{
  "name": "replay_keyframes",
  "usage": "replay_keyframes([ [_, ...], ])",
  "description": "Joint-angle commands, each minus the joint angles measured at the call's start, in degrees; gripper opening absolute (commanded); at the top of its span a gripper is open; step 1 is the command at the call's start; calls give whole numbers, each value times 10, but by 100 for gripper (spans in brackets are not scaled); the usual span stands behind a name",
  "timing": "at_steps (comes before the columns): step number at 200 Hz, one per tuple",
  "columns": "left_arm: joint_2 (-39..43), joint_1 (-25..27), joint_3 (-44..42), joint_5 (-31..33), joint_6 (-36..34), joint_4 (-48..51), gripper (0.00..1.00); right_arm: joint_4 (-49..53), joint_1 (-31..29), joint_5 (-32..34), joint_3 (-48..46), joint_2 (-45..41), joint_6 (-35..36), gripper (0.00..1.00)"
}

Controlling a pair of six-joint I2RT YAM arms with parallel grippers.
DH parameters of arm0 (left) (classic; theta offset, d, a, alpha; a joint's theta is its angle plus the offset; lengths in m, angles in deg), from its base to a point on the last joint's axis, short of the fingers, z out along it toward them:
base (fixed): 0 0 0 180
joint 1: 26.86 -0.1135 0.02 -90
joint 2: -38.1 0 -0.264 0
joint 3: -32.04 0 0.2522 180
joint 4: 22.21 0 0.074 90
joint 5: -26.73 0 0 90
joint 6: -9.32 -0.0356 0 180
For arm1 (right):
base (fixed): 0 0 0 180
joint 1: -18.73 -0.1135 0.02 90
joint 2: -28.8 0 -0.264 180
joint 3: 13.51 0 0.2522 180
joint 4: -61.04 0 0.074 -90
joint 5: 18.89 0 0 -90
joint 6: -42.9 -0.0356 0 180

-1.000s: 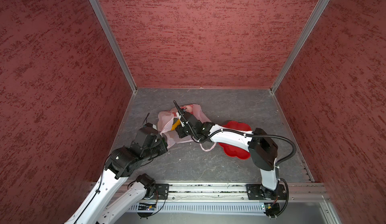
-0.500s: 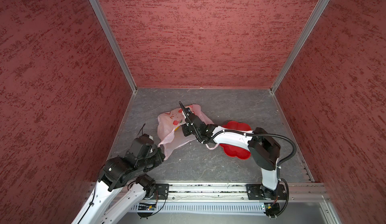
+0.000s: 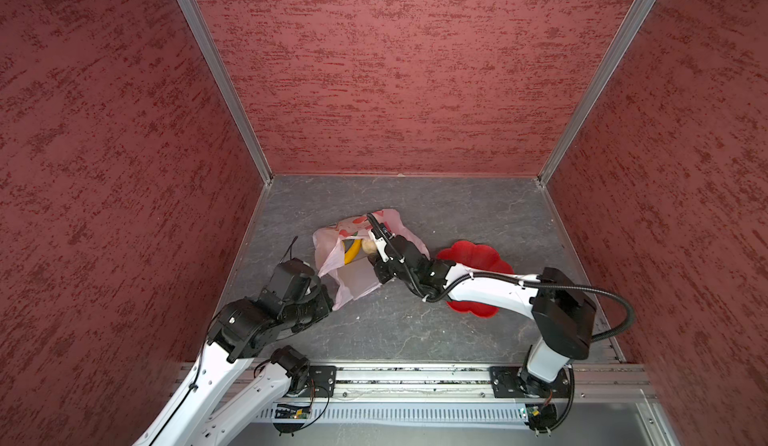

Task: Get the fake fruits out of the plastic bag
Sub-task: 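Push the right gripper down into the bag toward the fruits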

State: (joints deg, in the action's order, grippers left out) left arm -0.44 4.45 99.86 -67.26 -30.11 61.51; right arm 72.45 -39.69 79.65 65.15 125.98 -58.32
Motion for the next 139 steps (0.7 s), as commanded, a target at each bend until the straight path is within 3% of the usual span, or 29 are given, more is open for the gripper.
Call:
replay_keyframes([
  [1, -17, 2, 36, 20, -29, -41, 3, -35, -10, -37, -15, -23, 53, 30],
  [39, -36, 0, 60, 24, -48, -50, 3, -21, -15, -79, 6, 8, 85, 13],
  [139, -16, -15, 50, 16, -59, -55, 3, 121, -15, -109, 171, 154, 125, 7],
])
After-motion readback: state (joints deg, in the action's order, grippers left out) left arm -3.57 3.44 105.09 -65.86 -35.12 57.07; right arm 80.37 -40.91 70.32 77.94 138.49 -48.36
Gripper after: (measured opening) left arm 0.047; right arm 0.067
